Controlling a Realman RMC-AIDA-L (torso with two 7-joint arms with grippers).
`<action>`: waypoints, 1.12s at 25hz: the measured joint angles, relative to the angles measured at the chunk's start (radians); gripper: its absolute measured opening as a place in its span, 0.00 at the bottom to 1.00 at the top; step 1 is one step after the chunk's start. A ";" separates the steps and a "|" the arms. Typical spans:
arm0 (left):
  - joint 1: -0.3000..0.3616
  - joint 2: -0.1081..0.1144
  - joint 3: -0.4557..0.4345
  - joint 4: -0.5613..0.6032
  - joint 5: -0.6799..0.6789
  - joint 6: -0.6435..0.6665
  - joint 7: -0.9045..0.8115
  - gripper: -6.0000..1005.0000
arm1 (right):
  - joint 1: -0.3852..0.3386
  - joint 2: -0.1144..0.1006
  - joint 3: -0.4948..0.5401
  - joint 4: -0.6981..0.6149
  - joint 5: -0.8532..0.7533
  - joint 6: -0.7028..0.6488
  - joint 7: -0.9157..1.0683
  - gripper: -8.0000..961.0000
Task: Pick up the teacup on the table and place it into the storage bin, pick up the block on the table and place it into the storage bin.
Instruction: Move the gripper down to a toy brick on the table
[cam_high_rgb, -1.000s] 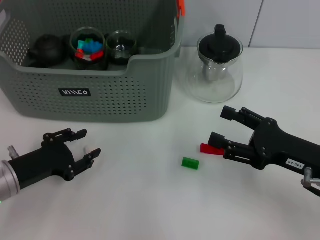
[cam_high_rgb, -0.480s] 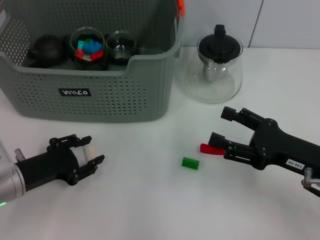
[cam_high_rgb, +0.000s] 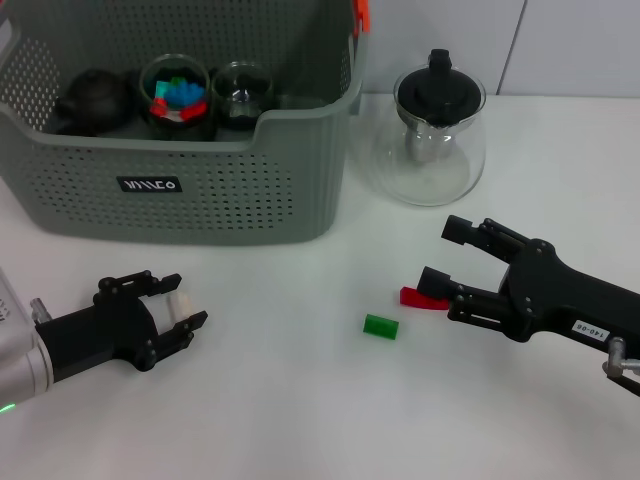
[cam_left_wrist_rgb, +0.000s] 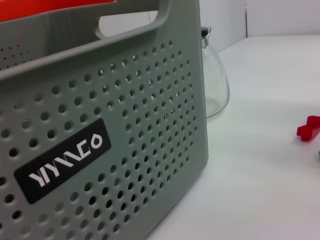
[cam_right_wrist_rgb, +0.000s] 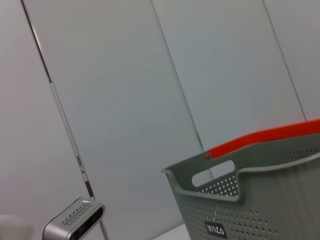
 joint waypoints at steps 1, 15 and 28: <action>0.000 0.000 0.000 0.000 0.000 0.000 0.000 0.56 | 0.000 0.000 0.000 0.000 0.000 0.000 0.000 0.98; 0.018 -0.003 0.002 0.007 0.003 0.024 0.000 0.56 | 0.000 -0.002 0.000 0.001 0.001 0.000 0.000 0.98; 0.022 -0.008 -0.002 0.010 0.025 0.031 -0.017 0.59 | 0.002 -0.002 0.000 0.001 0.003 -0.001 0.001 0.98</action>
